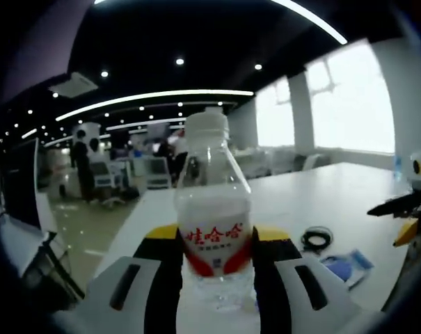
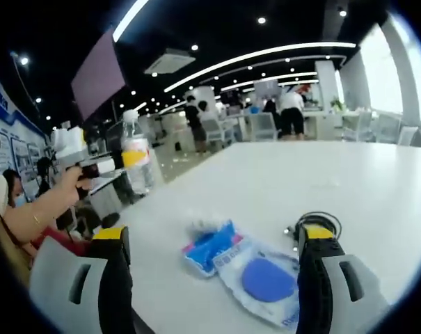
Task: Arrange the tabletop items into an orderly group along one side of the table until the central work area is clear of visible clutter.
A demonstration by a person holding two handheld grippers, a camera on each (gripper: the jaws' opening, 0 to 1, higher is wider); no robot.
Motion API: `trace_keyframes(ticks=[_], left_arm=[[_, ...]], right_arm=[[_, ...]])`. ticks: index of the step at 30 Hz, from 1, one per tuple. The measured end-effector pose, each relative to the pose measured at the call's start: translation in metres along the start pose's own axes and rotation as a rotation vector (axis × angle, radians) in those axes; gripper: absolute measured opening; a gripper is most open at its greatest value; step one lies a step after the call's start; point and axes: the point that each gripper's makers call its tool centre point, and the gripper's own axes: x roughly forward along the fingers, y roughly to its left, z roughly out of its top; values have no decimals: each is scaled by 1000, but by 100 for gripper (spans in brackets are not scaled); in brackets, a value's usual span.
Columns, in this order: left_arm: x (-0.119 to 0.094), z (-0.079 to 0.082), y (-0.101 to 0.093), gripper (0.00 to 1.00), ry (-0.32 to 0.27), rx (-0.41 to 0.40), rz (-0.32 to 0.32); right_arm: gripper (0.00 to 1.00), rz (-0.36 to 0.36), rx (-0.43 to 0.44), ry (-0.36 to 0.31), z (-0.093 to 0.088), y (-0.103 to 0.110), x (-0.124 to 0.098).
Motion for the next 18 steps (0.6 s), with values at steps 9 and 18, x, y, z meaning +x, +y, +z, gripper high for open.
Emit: trace_keyframes(ticks=[9,18], left_arm=[[23,6,18,36,-2,-2,22],[52,-4,34,36,8,19,21]], right_arm=[[99,-56,56,91,-41,-16,-7],[99,-85,59,108,-50,-23,-6]])
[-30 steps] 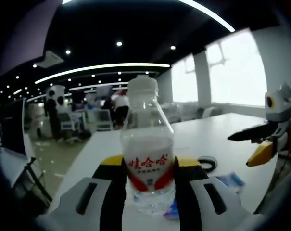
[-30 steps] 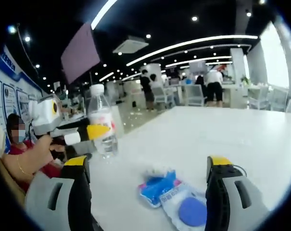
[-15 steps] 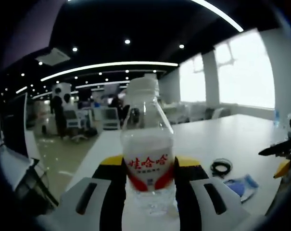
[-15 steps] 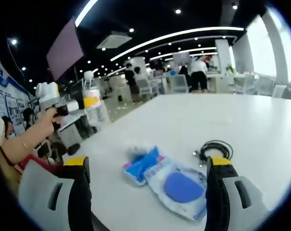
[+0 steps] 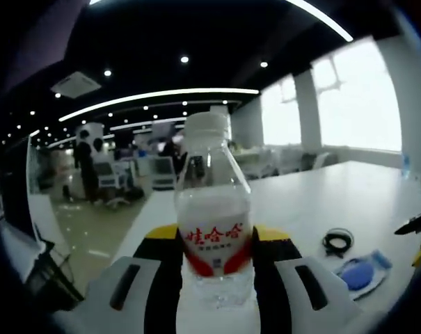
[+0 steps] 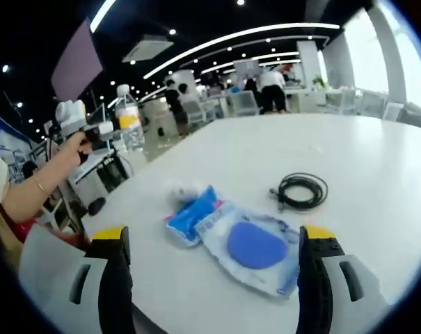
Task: Arrange the tabletop items into an orderly group along one side of the table until the central work area is clear of visible clutter.
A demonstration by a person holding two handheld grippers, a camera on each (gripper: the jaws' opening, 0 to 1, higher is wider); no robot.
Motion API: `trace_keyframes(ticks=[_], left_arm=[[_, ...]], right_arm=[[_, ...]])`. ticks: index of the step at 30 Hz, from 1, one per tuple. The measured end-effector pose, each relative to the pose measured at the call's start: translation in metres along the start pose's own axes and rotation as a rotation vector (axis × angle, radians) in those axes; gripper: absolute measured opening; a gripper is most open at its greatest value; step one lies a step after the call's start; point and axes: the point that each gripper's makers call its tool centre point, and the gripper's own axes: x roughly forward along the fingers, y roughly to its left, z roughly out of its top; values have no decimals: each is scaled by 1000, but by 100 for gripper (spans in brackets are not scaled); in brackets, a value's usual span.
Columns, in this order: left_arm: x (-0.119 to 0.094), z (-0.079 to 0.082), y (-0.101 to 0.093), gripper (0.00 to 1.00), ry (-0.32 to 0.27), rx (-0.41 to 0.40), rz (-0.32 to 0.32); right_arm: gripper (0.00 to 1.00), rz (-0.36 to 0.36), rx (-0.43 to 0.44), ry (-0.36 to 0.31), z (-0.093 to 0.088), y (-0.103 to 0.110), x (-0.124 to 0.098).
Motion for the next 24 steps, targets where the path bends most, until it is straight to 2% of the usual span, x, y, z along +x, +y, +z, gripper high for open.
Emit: trace_keyframes(ticks=[10,15,18,20,24], left_arm=[[36,-28,12,36,23,-34,4],[53,-47,16,36,38,-31,-3],[62,-57,19,36,35,-25,-2],[71,-68,21,36,59,-5,-5],[84,-82,25,36,56,-28,-8]], right_arm=[[99,-16,24,61,-18,-12,8],[99,15,99,45,-17,-15,14],[99,5,103,47,-17,-17,16],[99,0,103,53,-19,-19,17],[97,-2,110,68,-24,-21,22]])
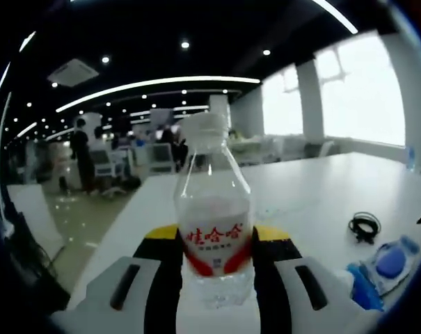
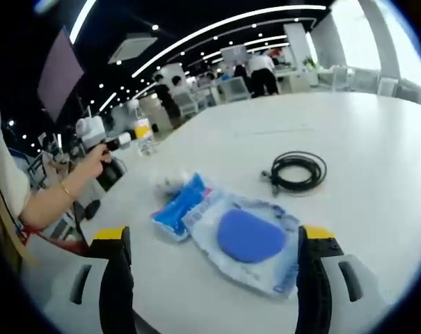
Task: Arrange the tabletop items into an orderly group along one side of the table until the central work area is clear of visible clutter.
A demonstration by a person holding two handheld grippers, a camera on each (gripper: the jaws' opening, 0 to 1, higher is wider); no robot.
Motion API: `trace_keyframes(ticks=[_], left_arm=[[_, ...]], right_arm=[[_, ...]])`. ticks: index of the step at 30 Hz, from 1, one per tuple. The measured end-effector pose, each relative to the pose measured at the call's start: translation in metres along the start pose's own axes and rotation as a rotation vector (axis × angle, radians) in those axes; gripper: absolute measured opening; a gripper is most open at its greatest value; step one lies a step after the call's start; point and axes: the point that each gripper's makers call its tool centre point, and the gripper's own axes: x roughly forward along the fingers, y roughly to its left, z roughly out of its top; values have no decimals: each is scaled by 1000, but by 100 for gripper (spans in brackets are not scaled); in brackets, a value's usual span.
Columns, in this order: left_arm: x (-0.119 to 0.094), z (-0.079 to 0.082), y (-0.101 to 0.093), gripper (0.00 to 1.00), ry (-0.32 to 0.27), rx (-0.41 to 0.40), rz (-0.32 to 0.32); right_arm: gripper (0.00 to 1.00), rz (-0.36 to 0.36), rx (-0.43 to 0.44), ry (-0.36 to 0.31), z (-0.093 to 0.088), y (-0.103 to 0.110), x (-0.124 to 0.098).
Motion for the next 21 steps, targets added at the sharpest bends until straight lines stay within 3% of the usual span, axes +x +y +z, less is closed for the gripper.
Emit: trace_keyframes(ticks=[7,15,20,21], left_arm=[[31,-16,5,36,-4,8,4],[63,-30,9,36,-12,-39,9],[74,-32,9,36,-22,-35,8],[77,-33,10,36,-20,0,15]], right_arm=[[97,-12,11,34,-12,-4,4],[98,-11,13,58,-17,-6,5],[96,-9,8,66,-17,-6,6],[96,-7,9,69,-17,-5,6]])
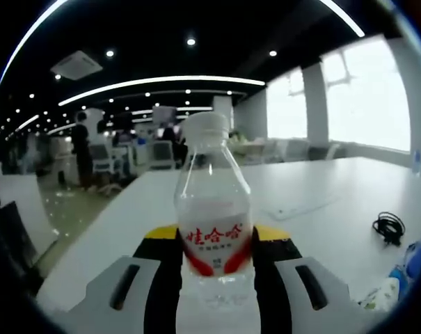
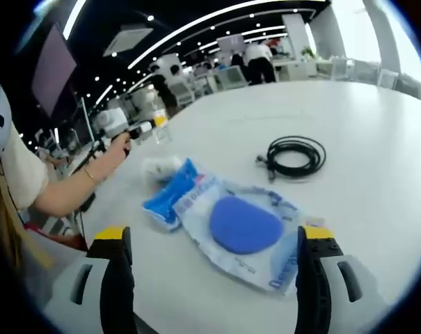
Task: Arrange the tabletop items into an orderly group along one side of the table until the central work area is clear of visible clutter.
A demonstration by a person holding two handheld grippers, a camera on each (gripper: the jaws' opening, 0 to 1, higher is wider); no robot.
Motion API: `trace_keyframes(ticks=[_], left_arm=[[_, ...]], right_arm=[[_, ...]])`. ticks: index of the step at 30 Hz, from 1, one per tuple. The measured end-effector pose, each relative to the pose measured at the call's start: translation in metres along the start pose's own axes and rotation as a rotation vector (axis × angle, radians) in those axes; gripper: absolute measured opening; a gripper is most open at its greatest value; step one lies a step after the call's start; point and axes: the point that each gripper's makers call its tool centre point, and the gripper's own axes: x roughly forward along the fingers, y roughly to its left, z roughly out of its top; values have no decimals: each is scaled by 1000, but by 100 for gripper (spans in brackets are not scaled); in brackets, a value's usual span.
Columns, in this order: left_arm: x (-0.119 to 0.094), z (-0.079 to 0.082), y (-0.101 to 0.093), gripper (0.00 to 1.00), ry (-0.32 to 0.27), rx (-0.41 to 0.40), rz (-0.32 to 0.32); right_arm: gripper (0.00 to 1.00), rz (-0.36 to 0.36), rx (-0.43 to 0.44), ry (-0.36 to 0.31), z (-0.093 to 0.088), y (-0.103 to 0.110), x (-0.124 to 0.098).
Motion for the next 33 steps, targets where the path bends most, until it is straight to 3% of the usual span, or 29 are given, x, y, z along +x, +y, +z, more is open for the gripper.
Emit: trace_keyframes(ticks=[1,5,11,19,29,33], left_arm=[[2,-1,1,36,1,31,8],[8,-8,4,36,-8,-22,10],[15,-16,1,36,-3,-21,11],[24,-19,-6,36,-26,18,-11],[20,-21,-12,37,-13,68,3],[18,-22,-12,37,-8,48,1]], right_arm=[[95,2,5,2,0,0,0],[96,5,-3,0,1,1,2],[96,0,-9,14,-2,-1,3],[96,14,-14,36,-6,2,7],[95,36,-16,60,-9,7,11],[95,47,-29,67,-11,12,12]])
